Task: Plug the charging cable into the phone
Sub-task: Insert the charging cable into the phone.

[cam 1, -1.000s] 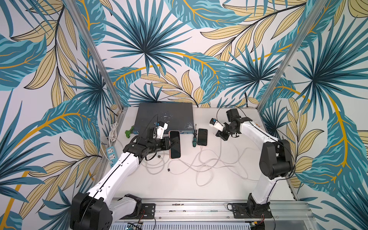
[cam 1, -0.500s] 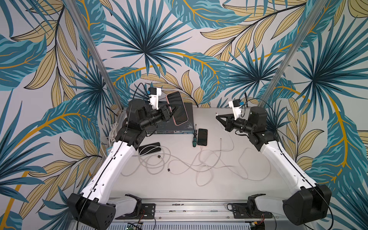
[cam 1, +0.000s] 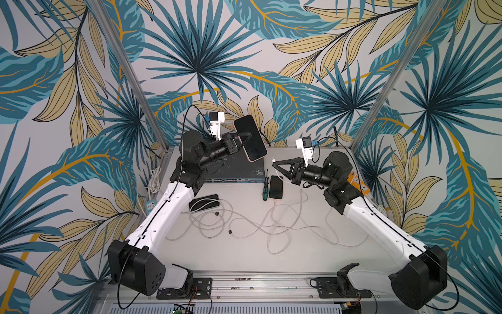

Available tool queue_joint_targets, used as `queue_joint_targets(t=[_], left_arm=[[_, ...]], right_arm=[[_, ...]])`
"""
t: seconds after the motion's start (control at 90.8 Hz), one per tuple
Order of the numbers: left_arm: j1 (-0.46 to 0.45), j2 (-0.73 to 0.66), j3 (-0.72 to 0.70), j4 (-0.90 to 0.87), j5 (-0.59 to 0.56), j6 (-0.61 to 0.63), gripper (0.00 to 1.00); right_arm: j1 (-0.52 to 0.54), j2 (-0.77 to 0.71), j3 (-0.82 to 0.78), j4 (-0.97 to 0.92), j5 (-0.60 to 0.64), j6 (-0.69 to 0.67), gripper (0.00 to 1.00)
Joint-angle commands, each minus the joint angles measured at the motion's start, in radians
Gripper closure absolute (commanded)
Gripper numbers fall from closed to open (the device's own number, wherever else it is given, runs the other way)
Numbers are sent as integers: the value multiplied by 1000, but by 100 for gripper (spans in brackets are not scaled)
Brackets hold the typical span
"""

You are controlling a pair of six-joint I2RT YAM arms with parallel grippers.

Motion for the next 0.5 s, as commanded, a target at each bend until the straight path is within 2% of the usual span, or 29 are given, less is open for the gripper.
queue_joint_targets(t=[0.0,0.187,0.375,0.485], left_arm=[[-4,-19,11,89,31,-56,100],[-5,-14,-1,142,69,-107,100],[-5,0,-36,310,104,-217,100],[-4,1,-47,337,115,-235,100]], right_arm=[[30,34,12,66,-72,40,100],[67,53,17,127,-114,98,100],[73,81,7,293,-128,215,100],[74,83,10,326,-130,237,100]])
